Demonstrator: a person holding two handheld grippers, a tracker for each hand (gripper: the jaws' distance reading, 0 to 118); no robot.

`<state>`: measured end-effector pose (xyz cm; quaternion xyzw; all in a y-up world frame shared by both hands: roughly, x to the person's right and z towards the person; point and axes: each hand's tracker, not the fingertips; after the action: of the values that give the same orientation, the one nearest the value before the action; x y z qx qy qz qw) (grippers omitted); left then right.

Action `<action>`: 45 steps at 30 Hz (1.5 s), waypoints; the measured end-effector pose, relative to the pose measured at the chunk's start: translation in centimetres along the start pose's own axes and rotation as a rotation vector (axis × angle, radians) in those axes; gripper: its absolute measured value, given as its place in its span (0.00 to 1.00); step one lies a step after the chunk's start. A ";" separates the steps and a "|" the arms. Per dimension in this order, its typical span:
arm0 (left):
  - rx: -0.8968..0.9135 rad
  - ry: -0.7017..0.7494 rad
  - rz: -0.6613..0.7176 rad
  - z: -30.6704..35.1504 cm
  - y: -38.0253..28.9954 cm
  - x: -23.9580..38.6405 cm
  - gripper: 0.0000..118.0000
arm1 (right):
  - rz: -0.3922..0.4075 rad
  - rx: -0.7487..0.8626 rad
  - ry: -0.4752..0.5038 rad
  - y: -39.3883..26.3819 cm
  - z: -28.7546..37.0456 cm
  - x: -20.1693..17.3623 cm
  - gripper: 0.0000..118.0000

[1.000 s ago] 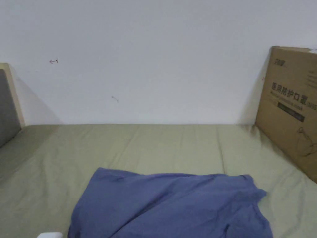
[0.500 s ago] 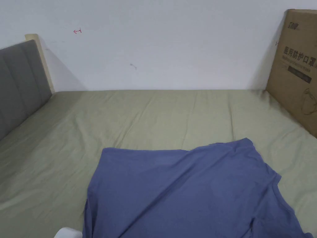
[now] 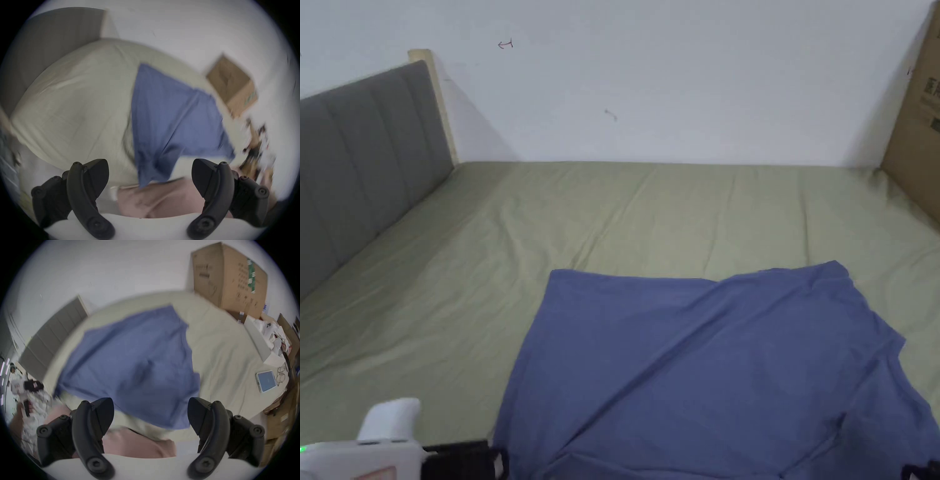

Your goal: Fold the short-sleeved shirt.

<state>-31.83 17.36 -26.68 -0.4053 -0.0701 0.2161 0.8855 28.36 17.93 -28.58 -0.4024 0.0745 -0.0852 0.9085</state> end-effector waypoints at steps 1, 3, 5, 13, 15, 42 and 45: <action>0.089 -0.031 0.075 1.6 0.1 -0.1 0.91 | -0.037 0.098 0.018 0.3 1.5 -0.5 0.82; 0.277 -0.021 0.151 4.2 -0.2 0.3 0.82 | -0.120 0.289 0.063 0.5 4.3 -1.7 0.81; 0.453 0.051 0.165 6.3 -1.3 1.4 0.23 | -0.213 0.503 0.109 0.2 5.8 -2.4 0.56; 0.494 0.178 -0.001 6.5 -1.6 4.3 0.01 | -0.167 0.558 0.110 0.7 7.6 -4.3 0.01; 0.251 0.258 -0.055 4.1 0.1 4.1 0.01 | -0.145 0.550 0.074 0.8 7.8 -4.7 0.01; -0.099 0.205 0.019 -7.1 -3.4 2.2 0.03 | -0.178 0.258 -0.002 -3.2 2.5 3.6 0.01; -0.084 0.264 -0.057 -7.1 -3.0 2.4 0.03 | -0.171 0.115 -0.056 -2.9 -0.2 5.0 0.01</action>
<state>-26.55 11.81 -29.25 -0.4648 0.0266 0.1323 0.8750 32.95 14.78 -26.87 -0.3568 0.0096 -0.1555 0.9211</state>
